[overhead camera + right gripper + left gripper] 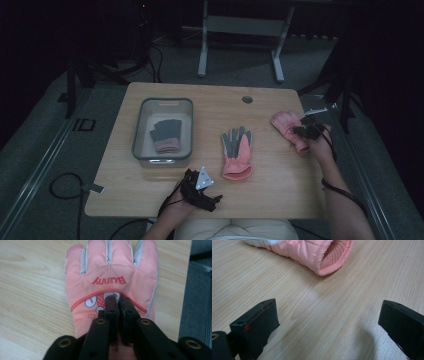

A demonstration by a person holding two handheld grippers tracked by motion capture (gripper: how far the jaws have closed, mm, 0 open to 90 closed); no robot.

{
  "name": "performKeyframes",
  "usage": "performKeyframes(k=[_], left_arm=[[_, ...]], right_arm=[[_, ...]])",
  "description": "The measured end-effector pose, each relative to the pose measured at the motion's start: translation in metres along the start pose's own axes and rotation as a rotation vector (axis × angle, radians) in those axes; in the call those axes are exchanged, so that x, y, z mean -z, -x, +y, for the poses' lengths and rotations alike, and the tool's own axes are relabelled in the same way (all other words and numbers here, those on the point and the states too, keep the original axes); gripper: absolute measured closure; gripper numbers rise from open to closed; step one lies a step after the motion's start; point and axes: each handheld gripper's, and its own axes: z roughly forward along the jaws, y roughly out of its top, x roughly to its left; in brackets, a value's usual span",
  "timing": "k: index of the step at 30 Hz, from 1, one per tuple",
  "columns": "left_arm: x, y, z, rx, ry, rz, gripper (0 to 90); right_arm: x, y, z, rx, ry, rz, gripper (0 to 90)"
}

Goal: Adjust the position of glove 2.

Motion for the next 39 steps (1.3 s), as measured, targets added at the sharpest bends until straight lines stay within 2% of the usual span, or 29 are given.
performKeyframes(k=[3,5,10,13,16,17,18,22,23,25,27,30,32,35,37,39], left_arm=[[0.000,0.000,0.000,0.000,-0.001,0.000,2.0],[0.000,0.000,0.000,0.000,0.001,0.001,2.0],[0.000,0.000,0.000,0.000,0.001,0.005,2.0],[0.000,0.000,0.000,-0.002,0.005,0.006,2.0],[0.000,0.001,0.001,-0.009,0.004,0.005,1.9],[0.000,0.001,0.001,-0.009,0.006,0.006,1.9],[0.000,0.001,0.001,-0.009,0.006,0.006,1.9],[0.001,0.002,0.001,-0.011,0.014,0.014,1.9],[0.001,0.002,0.001,-0.014,0.014,0.017,1.9],[0.001,0.002,0.001,-0.017,0.013,0.019,1.9],[0.001,0.003,0.001,-0.020,0.014,0.019,1.9],[0.001,0.003,0.001,-0.020,0.017,0.019,1.9],[0.001,0.003,0.001,-0.023,0.017,0.023,1.9],[0.002,0.004,0.001,-0.035,0.024,0.029,1.9],[0.002,0.004,0.000,-0.039,0.025,0.031,1.9],[0.002,0.004,0.000,-0.037,0.022,0.030,1.9]], right_arm=[[0.008,-0.004,0.004,-0.034,-0.001,-0.024,88.7],[0.020,-0.008,0.007,-0.039,0.020,-0.039,89.0],[0.056,-0.022,0.007,-0.069,0.091,-0.035,89.1],[0.079,-0.035,0.000,-0.101,0.124,-0.016,89.1],[0.093,-0.043,-0.004,-0.120,0.146,-0.020,89.1],[0.107,-0.050,-0.008,-0.152,0.164,-0.031,89.1],[0.114,-0.053,-0.010,-0.168,0.174,-0.033,89.1],[0.135,-0.065,-0.022,-0.227,0.199,-0.007,89.1],[0.138,-0.069,-0.025,-0.221,0.200,-0.012,89.1],[0.144,-0.075,-0.031,-0.240,0.210,-0.002,89.1],[0.146,-0.084,-0.036,-0.238,0.205,0.000,89.1],[0.147,-0.093,-0.042,-0.273,0.217,0.016,89.1],[0.145,-0.103,-0.045,-0.272,0.220,0.001,89.1],[0.136,-0.111,-0.048,-0.287,0.216,-0.010,89.1],[0.125,-0.113,-0.050,-0.294,0.202,-0.041,89.1],[0.114,-0.112,-0.053,-0.325,0.192,-0.044,89.1]])
